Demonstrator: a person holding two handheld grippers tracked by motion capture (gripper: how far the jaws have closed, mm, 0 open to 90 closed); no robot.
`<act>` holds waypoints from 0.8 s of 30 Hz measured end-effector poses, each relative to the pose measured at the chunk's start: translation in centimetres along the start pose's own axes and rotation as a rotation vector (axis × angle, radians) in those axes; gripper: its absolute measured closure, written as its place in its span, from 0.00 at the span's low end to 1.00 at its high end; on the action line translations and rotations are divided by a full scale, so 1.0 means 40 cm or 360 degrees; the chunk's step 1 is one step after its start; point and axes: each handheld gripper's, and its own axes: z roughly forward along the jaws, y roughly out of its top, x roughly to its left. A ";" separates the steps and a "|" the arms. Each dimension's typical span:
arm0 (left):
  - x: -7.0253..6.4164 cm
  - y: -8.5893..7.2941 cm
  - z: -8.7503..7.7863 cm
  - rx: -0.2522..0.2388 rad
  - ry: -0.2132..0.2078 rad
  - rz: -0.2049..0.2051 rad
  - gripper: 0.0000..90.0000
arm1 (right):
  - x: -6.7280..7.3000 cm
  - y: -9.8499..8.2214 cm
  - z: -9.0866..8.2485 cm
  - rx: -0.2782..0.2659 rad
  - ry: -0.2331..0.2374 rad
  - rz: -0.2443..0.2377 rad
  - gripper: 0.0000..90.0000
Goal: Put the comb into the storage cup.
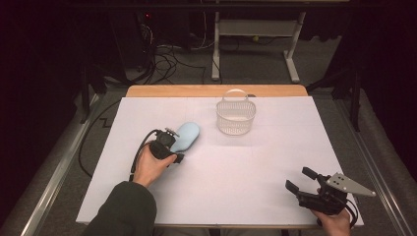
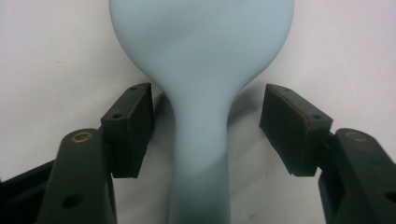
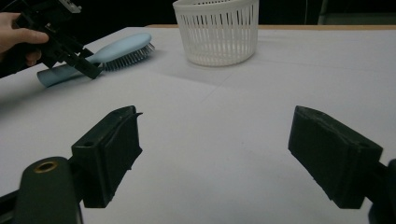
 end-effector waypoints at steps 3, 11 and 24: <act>0.000 -0.001 0.000 -0.0002 0.0001 -0.0002 0.39 | 0.000 0.000 0.000 0.0002 -0.0002 0.0002 0.19; -0.003 -0.002 -0.009 -0.0010 -0.0008 -0.0004 0.62 | 0.001 0.000 0.000 0.0006 0.0000 -0.0002 0.19; -0.002 0.000 -0.014 0.0024 0.0005 -0.0015 0.75 | 0.001 0.000 0.001 0.0010 0.0001 -0.0010 0.20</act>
